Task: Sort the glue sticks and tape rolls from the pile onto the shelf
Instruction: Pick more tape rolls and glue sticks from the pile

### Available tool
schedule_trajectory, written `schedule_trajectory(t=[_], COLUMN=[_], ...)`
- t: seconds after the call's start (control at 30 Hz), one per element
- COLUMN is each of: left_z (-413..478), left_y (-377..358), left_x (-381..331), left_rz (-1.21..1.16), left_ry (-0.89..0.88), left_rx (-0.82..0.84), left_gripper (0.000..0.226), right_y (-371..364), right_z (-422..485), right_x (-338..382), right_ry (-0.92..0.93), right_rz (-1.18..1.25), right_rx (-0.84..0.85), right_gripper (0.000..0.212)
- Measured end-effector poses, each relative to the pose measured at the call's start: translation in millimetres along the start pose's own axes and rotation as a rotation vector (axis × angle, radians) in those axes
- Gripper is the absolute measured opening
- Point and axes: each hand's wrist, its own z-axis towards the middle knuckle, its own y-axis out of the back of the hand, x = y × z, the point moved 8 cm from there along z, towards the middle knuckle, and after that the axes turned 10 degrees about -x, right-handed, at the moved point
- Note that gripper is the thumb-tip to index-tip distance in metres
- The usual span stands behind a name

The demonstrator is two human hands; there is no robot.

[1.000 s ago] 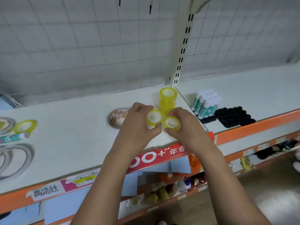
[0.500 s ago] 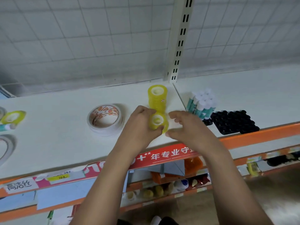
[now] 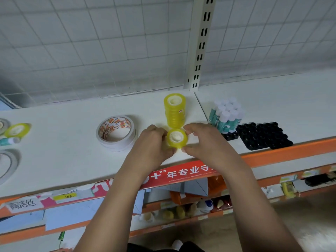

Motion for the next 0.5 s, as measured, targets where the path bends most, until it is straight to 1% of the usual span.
schedule_trajectory(t=[0.1,0.17,0.33,0.5], left_z=[3.0,5.1,11.7,16.4], left_y=[-3.7,-5.4,-7.4,-11.6], left_x=[-5.6,-8.5,-12.2,-10.4], left_rz=[0.008,0.001,0.006,0.017], left_ry=[0.012,0.020,0.037,0.071], left_rx=[-0.013,-0.008,0.018,0.044], left_gripper=[0.032,0.030,0.027,0.023], right_y=[1.9,3.2,4.7,1.9], right_z=[0.6,2.1,8.1,12.7], right_x=[5.9,6.7,5.4,5.1], right_ry=[0.043,0.044,0.020,0.020], right_rz=[-0.028,-0.013,0.027,0.042], right_rx=[-0.012,-0.020,-0.030,-0.006], right_gripper=[0.041,0.035,0.033,0.033])
